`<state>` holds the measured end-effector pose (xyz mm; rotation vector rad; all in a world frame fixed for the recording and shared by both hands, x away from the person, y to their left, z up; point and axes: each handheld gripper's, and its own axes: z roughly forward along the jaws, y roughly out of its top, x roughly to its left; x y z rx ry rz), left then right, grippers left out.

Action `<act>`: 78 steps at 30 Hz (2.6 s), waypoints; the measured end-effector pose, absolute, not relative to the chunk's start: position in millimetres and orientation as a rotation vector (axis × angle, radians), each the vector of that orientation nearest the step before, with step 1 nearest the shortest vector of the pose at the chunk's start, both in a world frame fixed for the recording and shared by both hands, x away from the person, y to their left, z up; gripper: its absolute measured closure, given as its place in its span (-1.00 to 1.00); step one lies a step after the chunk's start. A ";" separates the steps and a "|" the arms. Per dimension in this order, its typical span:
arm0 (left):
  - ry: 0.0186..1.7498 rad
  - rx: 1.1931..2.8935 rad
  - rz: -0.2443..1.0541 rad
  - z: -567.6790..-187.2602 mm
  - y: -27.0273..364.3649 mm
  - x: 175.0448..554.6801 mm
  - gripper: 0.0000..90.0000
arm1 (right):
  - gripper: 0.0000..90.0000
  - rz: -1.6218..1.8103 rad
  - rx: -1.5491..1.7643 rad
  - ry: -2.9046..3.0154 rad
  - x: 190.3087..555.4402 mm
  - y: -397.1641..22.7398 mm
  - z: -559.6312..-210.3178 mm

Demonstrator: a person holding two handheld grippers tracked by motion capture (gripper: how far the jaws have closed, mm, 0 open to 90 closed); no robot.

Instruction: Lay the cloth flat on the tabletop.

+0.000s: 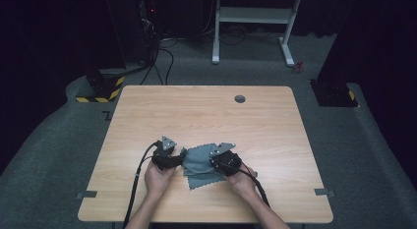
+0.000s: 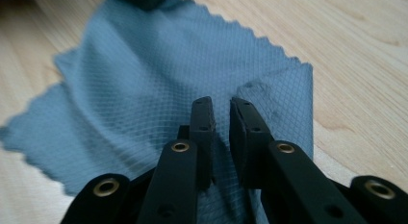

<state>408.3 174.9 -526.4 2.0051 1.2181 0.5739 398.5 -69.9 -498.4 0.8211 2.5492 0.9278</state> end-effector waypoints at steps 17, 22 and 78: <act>1.149 2.024 0.562 -526.0 171.7 404.9 0.27 | 0.71 0.979 1.054 2.556 430.8 -72.6 -503.7; 1.074 2.068 0.578 -525.4 167.5 401.5 0.77 | 0.98 0.955 1.015 2.577 429.2 -72.0 -503.7; 1.135 2.130 0.497 -516.4 147.9 454.0 0.34 | 0.86 0.853 1.291 2.238 476.9 -164.3 -512.5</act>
